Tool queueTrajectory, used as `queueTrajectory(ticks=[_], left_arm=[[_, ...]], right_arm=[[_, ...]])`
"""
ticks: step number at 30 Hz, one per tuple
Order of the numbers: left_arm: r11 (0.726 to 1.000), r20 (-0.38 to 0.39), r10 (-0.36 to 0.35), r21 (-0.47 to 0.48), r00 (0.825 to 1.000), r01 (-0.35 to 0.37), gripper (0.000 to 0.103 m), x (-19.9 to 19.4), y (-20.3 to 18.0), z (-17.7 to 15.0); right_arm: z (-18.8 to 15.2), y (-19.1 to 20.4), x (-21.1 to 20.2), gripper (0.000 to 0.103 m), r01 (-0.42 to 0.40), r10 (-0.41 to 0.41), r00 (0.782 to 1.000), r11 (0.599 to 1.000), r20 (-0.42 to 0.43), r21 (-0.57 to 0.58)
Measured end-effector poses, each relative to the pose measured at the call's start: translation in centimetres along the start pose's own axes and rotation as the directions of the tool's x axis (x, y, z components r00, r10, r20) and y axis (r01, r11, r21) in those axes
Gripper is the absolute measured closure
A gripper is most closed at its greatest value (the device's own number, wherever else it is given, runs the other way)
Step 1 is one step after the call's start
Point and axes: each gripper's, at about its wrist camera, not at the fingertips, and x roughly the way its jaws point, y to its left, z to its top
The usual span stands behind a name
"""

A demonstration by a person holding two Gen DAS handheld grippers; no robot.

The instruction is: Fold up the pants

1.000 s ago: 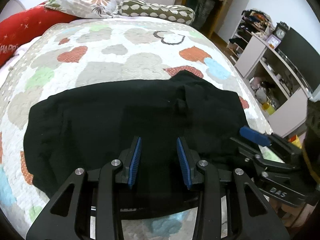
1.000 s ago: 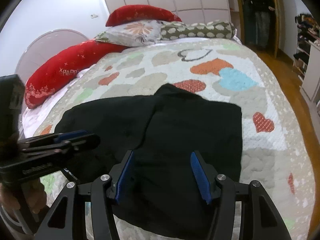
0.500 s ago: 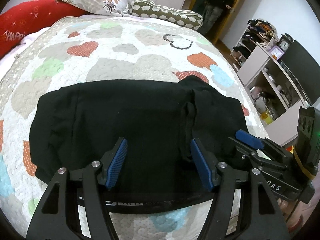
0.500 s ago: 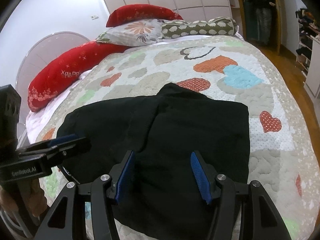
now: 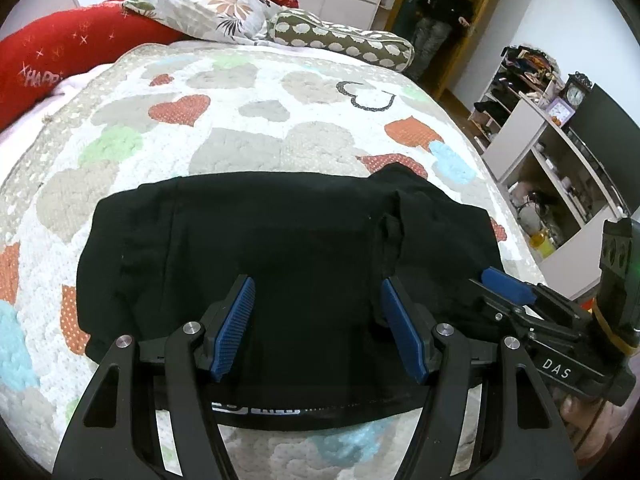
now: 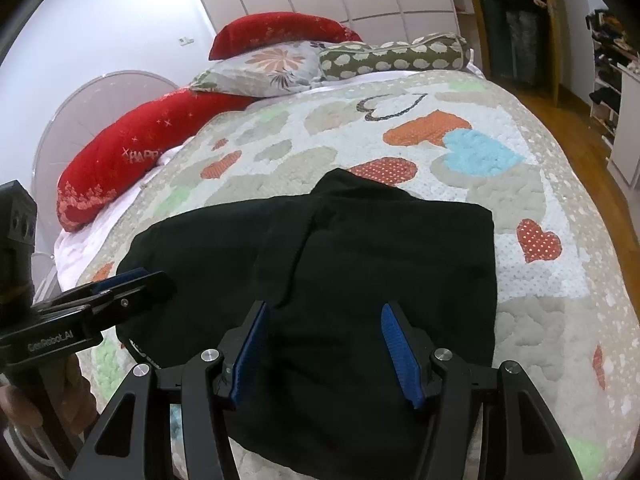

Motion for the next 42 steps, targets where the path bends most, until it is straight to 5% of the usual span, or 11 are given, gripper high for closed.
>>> queueTrajectory(ticks=[10, 19, 29, 34, 42], left_arm=[[1.0, -0.012, -0.018, 0.01, 1.0, 0.018, 0.037, 0.4, -0.8, 0.0], [0.998, 0.007, 0.062, 0.024, 0.998, -0.062, 0.037, 0.2, -1.3, -0.4], [0.994, 0.046, 0.113, 0.003, 0.993, -0.113, 0.037, -0.3, 1.0, -0.7], [0.992, 0.062, 0.125, -0.01, 0.99, -0.125, 0.037, -0.8, 1.9, -0.7], [0.989, 0.071, 0.144, -0.049, 0.987, -0.14, 0.037, -1.7, 3.7, -0.7]], right_arm=[[-0.1, -0.2, 0.1, 0.047, -0.023, 0.023, 1.0, 0.999, 0.009, 0.029], [-0.1, -0.1, -0.7, 0.046, -0.027, 0.028, 0.999, 1.0, 0.038, -0.01], [-0.1, 1.3, -0.4, 0.046, -0.038, 0.039, 0.999, 0.999, 0.018, -0.026], [-0.8, 2.1, 2.0, 0.046, -0.016, 0.013, 0.998, 0.999, -0.064, -0.051], [0.8, 3.8, 1.4, 0.046, -0.051, 0.048, 0.998, 0.994, -0.027, -0.095]])
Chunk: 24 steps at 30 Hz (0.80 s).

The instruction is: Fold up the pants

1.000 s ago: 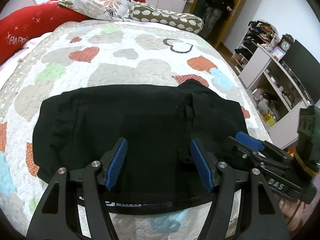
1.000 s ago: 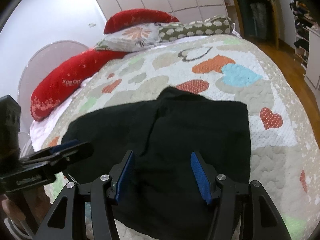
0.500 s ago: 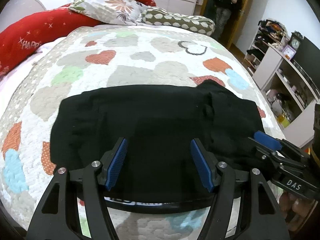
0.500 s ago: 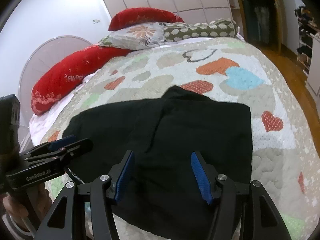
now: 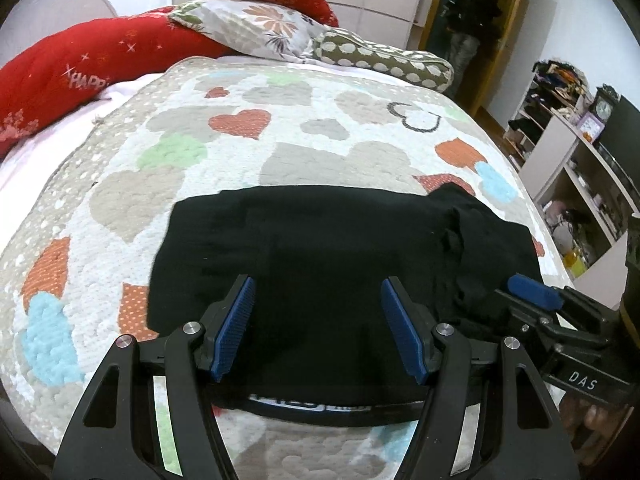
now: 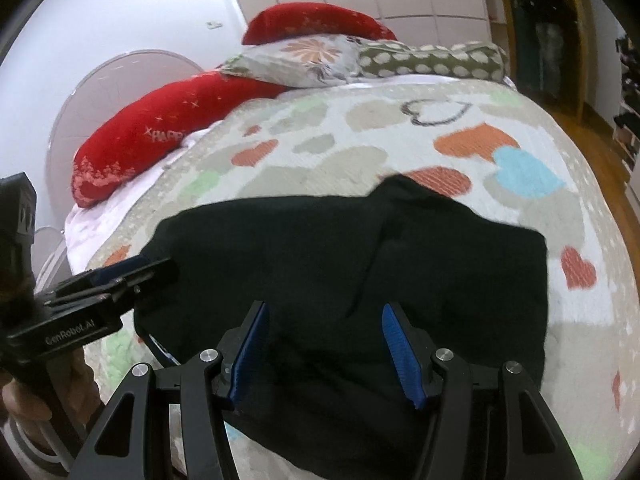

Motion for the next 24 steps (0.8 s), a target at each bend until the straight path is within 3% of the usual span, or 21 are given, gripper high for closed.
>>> queueTrajectory(ticks=[8, 17, 21, 24], left_arm=[[0.999, 0.002, 0.028, -0.035, 1.0, -0.028, 0.037, -0.5, 2.0, -0.2], [0.994, 0.002, 0.064, -0.084, 0.998, -0.063, 0.037, -1.9, 4.7, -1.0], [0.989, -0.013, 0.053, -0.136, 0.999, -0.054, 0.037, -2.2, 6.3, -2.0], [0.979, -0.04, 0.001, -0.202, 0.999, -0.009, 0.037, -2.4, 8.0, -3.4]], right_arm=[[0.9, 1.8, 2.3, 0.046, -0.08, 0.08, 0.997, 0.997, -0.018, 0.002], [2.7, 5.1, 4.5, 0.043, -0.131, 0.129, 0.991, 0.989, -0.04, -0.07], [3.7, 7.0, 5.2, 0.036, -0.156, 0.151, 0.988, 0.979, -0.044, -0.128], [4.4, 7.9, 5.9, 0.034, -0.161, 0.155, 0.987, 0.974, -0.053, -0.162]])
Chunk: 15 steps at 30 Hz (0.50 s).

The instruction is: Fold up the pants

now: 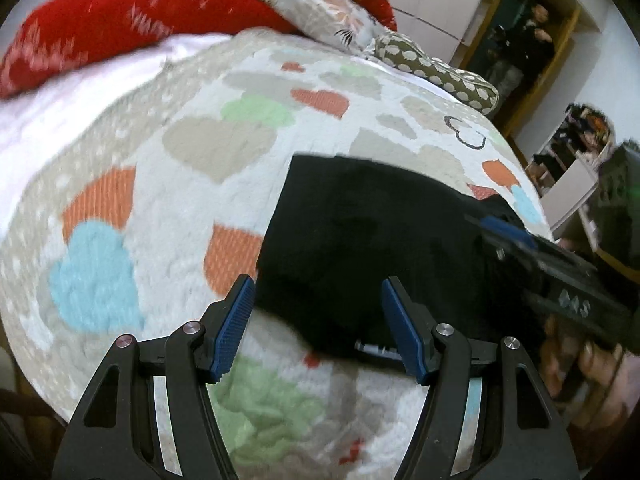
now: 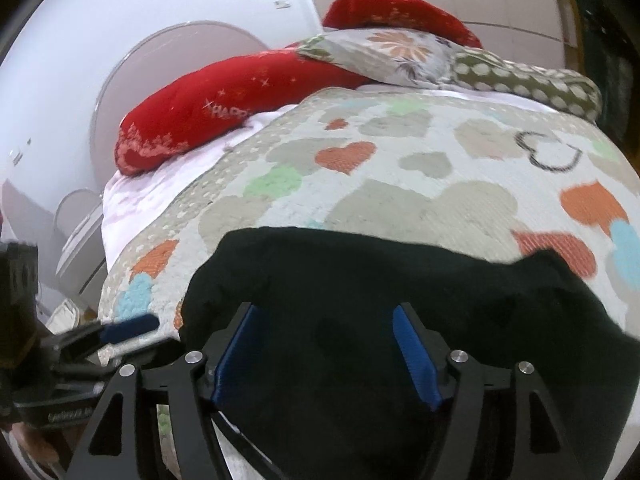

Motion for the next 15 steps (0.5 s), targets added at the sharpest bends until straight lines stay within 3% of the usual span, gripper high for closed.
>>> queueTrajectory(ticks=[6, 15], left_arm=[[0.995, -0.038, -0.061, -0.076, 0.997, 0.058, 0.037, 0.6, 1.4, -1.3], [0.987, -0.07, -0.083, -0.143, 0.994, 0.072, 0.034, 3.4, 1.5, -0.6]], right_arm=[[1.9, 1.2, 1.9, 0.029, -0.009, 0.008, 1.0, 0.998, -0.014, -0.062], [5.0, 2.9, 6.2, 0.028, -0.044, 0.034, 0.997, 0.989, -0.073, -0.142]])
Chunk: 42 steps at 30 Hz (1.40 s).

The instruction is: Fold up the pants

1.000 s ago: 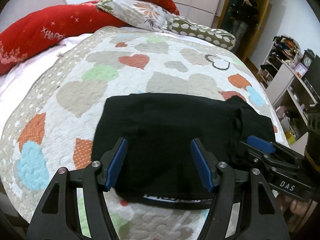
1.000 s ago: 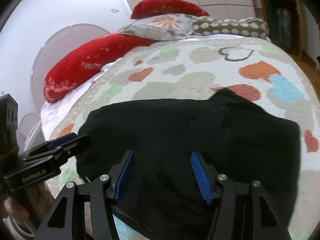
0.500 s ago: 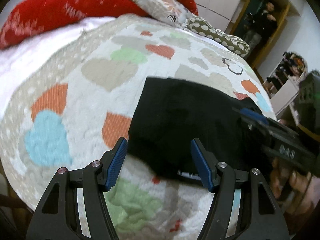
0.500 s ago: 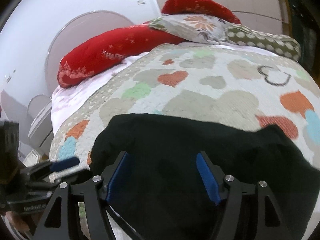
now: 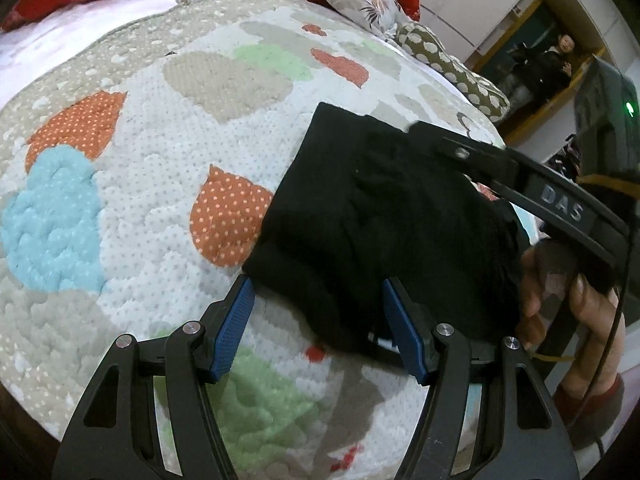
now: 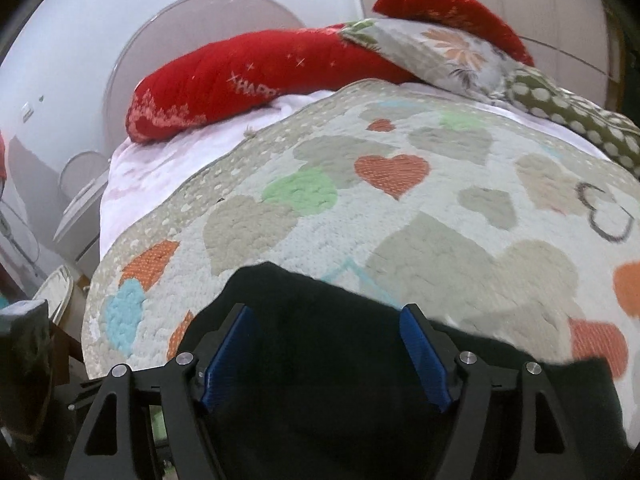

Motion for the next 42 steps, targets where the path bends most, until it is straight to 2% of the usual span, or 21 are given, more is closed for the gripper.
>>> queueTrajectory(ticks=[2, 4, 7, 17, 21, 22, 24, 26, 32, 36, 40, 42], left_arm=[[1.0, 0.002, -0.009, -0.016, 1.0, 0.009, 0.026, 0.3, 0.0, 0.1], [1.0, 0.014, -0.004, -0.025, 1.0, 0.005, 0.024, 0.7, -0.2, 0.3], [1.0, 0.015, -0.011, -0.015, 1.0, 0.011, 0.014, 1.2, -0.5, 0.5], [1.0, 0.026, 0.015, 0.003, 1.0, -0.015, 0.014, 1.8, -0.7, 0.9], [1.0, 0.037, 0.015, 0.001, 0.999, -0.015, 0.014, 1.9, -0.7, 0.9], [1.0, 0.039, 0.013, 0.001, 0.999, -0.013, 0.014, 2.0, -0.7, 0.9], [1.0, 0.045, 0.007, -0.003, 0.999, -0.006, 0.015, 1.8, -0.6, 0.9], [1.0, 0.063, 0.014, -0.008, 0.998, -0.013, 0.027, 1.3, -0.4, 0.7], [1.0, 0.066, 0.026, 0.015, 0.997, -0.027, 0.038, 1.0, -0.5, 0.9], [0.999, 0.072, 0.038, 0.031, 0.997, -0.04, 0.042, 1.0, -0.8, 1.0], [0.998, 0.078, 0.044, 0.042, 0.996, -0.048, 0.05, 0.9, -1.0, 1.2], [0.997, 0.084, 0.053, 0.047, 0.995, -0.057, 0.057, 0.8, -1.0, 1.2]], right_arm=[[0.6, 0.2, 1.3, 0.028, -0.019, 0.019, 0.999, 0.999, -0.026, -0.026], [1.0, 0.4, 2.4, 0.027, -0.031, 0.028, 0.998, 0.998, -0.048, -0.053], [1.5, 0.7, 3.9, 0.026, -0.047, 0.04, 0.996, 0.995, -0.082, -0.084], [1.7, 0.8, 6.8, 0.023, -0.083, 0.072, 0.988, 0.993, -0.135, -0.079], [1.5, 0.6, 6.9, 0.023, -0.085, 0.08, 0.991, 0.996, -0.11, -0.04], [1.4, 0.6, 6.8, 0.024, -0.09, 0.087, 0.991, 0.996, -0.097, -0.021], [1.1, 0.8, 6.5, 0.041, -0.108, 0.106, 0.991, 0.994, -0.083, -0.015], [0.9, 1.0, 6.2, 0.047, -0.093, 0.091, 0.993, 0.995, -0.077, -0.027], [0.8, 0.5, 5.8, 0.054, -0.107, 0.107, 0.992, 0.994, -0.062, -0.002], [0.8, 0.5, 5.8, 0.056, -0.104, 0.104, 0.993, 0.995, -0.055, 0.002], [0.8, 0.5, 5.4, 0.059, -0.098, 0.098, 0.994, 0.995, -0.044, 0.005], [0.8, 0.3, 5.2, 0.061, -0.101, 0.101, 0.994, 0.995, -0.038, 0.013]])
